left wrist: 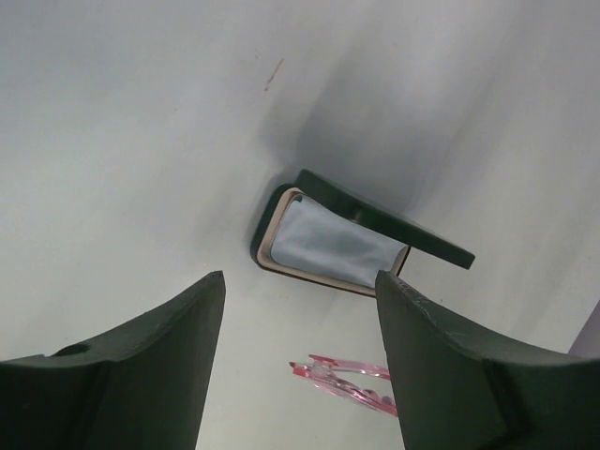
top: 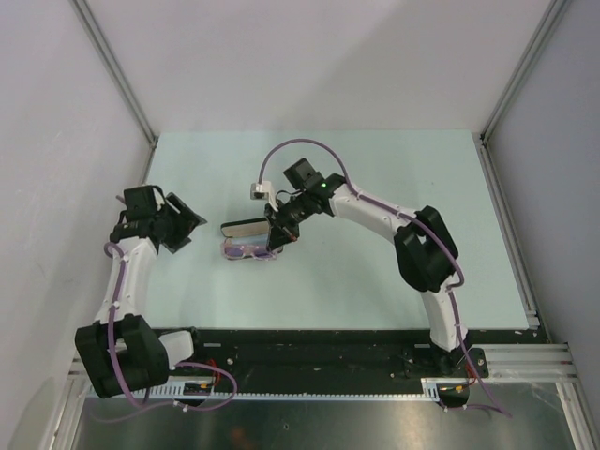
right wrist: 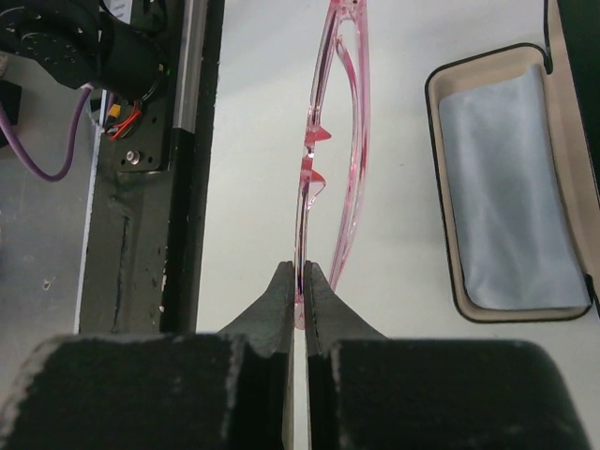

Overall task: Organize the sunglasses
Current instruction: Place the sunglasses in the sunglasses case.

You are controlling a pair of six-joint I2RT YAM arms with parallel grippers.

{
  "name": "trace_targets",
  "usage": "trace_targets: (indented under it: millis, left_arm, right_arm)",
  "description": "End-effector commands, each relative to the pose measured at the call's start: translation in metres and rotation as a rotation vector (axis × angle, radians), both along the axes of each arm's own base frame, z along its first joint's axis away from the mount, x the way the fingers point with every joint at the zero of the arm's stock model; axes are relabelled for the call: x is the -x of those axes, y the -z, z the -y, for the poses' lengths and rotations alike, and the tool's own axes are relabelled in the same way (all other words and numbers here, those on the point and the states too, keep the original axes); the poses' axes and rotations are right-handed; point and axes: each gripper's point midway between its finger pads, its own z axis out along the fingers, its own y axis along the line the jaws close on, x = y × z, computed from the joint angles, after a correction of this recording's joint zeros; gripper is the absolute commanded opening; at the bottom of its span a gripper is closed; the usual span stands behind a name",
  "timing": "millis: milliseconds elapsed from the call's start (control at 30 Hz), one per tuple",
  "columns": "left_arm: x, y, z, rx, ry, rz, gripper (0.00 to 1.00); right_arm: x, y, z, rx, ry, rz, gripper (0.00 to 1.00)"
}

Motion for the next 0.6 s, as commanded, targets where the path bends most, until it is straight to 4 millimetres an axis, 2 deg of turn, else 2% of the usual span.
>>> trace_targets:
  millis: [0, 33, 233, 267, 367, 567]
  left_arm:
    - [0.002, -0.002, -0.002, 0.002, 0.016, 0.040, 0.71]
    - [0.004, 0.004, -0.001, 0.007, 0.016, 0.026, 0.71]
    - [0.013, 0.021, 0.004, 0.026, 0.034, -0.011, 0.70]
    - [0.013, 0.023, 0.005, 0.032, 0.036, -0.016, 0.71]
    - [0.019, 0.033, 0.013, 0.068, 0.060, -0.038, 0.70]
    - [0.027, 0.047, 0.015, 0.082, 0.056, -0.074, 0.70]
  right_arm:
    - [0.004, -0.003, -0.005, 0.007, -0.088, -0.029, 0.00]
    - [0.007, 0.013, -0.002, 0.050, -0.094, -0.074, 0.00]
    - [-0.006, 0.022, -0.008, 0.070, -0.108, -0.048, 0.00]
    - [-0.009, 0.029, -0.007, 0.080, -0.105, -0.051, 0.00]
    - [-0.020, 0.032, -0.008, 0.083, -0.096, -0.030, 0.00]
    - [-0.034, 0.035, -0.013, 0.076, -0.093, 0.035, 0.00]
